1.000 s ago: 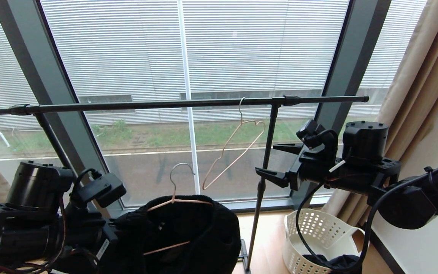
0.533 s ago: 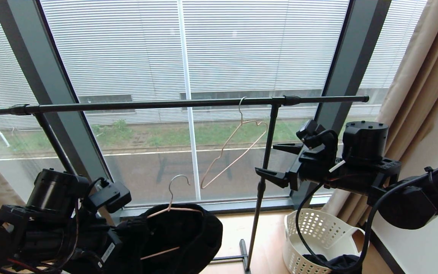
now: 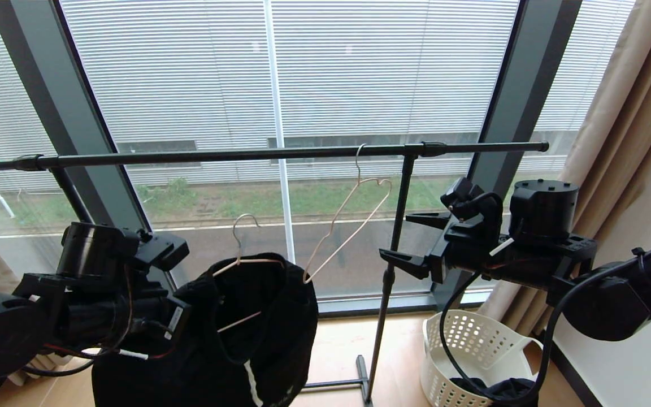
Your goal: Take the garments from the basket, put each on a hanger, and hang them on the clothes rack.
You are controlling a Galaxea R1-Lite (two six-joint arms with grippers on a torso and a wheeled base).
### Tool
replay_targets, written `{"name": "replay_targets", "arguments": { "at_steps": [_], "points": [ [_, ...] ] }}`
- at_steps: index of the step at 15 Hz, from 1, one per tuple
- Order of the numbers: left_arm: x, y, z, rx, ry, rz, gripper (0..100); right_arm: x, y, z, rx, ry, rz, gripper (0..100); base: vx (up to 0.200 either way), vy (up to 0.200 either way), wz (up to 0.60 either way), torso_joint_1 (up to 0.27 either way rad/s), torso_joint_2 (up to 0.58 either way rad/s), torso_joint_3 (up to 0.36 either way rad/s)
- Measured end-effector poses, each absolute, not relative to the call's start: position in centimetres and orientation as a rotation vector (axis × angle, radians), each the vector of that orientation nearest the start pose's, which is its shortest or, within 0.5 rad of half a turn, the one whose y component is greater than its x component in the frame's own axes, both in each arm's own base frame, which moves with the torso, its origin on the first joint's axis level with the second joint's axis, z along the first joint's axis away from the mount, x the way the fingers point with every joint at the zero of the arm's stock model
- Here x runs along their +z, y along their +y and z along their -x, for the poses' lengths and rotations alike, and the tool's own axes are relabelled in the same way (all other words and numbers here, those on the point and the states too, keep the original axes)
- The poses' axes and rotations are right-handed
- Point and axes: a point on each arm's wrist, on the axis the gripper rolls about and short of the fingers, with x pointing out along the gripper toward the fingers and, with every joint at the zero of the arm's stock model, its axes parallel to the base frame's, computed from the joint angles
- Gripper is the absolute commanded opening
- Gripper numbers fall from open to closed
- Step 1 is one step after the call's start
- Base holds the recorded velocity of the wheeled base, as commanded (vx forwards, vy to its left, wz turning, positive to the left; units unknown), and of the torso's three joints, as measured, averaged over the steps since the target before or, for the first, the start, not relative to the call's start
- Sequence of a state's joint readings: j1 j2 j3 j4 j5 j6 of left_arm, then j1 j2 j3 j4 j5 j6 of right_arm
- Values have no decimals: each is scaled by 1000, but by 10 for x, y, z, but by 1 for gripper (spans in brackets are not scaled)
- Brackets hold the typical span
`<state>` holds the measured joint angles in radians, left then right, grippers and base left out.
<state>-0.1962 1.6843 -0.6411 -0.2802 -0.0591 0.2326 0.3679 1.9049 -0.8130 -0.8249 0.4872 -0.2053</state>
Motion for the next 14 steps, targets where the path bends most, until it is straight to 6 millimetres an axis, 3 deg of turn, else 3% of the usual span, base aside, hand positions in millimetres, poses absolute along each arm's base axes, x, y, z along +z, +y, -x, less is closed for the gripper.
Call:
{"name": "replay_targets", "arguments": {
  "at_steps": [4,8,14],
  "points": [
    [142,-61,-279,-285,606,-122,0,138,132,-315,873,182,175,100,0,0,0,0,0,0],
    [167,-66,-295,-279,486,-80,0,138,132,-315,873,183,175,100,0,0,0,0,0,0],
    [173,-75,-327,-249,450,-44,0,138,132,-314,874,181,179,100,0,0,0,0,0,0]
  ]
}}
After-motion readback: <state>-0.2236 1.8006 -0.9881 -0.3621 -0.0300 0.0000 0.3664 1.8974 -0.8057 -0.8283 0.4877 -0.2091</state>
